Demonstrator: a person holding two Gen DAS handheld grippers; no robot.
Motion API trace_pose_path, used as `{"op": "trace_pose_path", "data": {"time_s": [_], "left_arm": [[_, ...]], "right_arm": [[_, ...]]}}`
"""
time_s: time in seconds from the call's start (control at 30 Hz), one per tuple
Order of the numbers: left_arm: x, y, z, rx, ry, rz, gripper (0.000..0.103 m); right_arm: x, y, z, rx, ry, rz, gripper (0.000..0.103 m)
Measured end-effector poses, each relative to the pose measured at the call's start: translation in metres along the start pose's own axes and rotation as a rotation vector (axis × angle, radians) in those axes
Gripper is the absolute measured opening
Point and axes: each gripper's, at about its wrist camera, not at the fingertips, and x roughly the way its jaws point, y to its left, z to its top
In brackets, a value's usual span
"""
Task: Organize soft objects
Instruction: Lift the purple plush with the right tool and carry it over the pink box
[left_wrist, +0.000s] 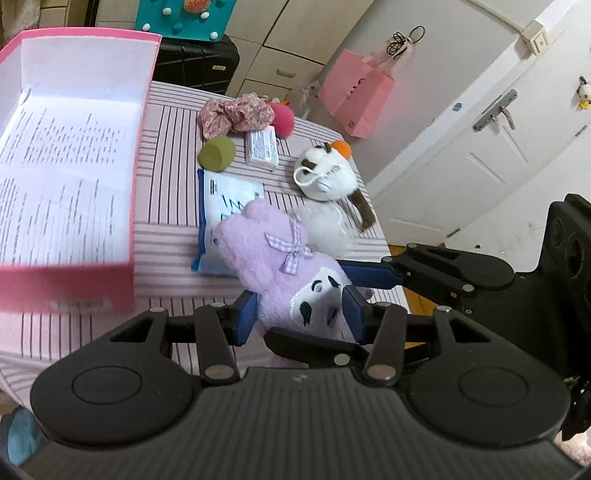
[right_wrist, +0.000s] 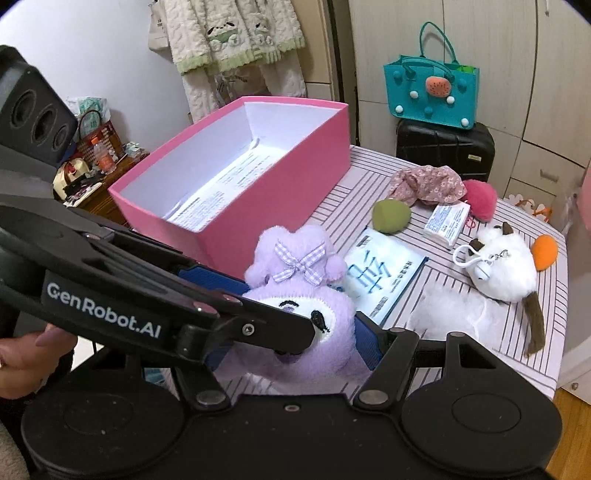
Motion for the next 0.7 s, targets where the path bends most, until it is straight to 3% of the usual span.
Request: {"op": "trace_pose_path", "data": {"time_s": [0.37,0.7], "left_arm": [[-0.060,0.008,-0.028,-0.014,0.036,-0.009,0.048],[-0.108,0.031,-0.023,-0.020,0.006,0.012,0.048]], "right_arm": [[-0.018,0.058,0.003,-0.072,0.037,0.050,0.073],[-0.014,0.093,0.038,-0.134,0.017,0.108,0.073]]}}
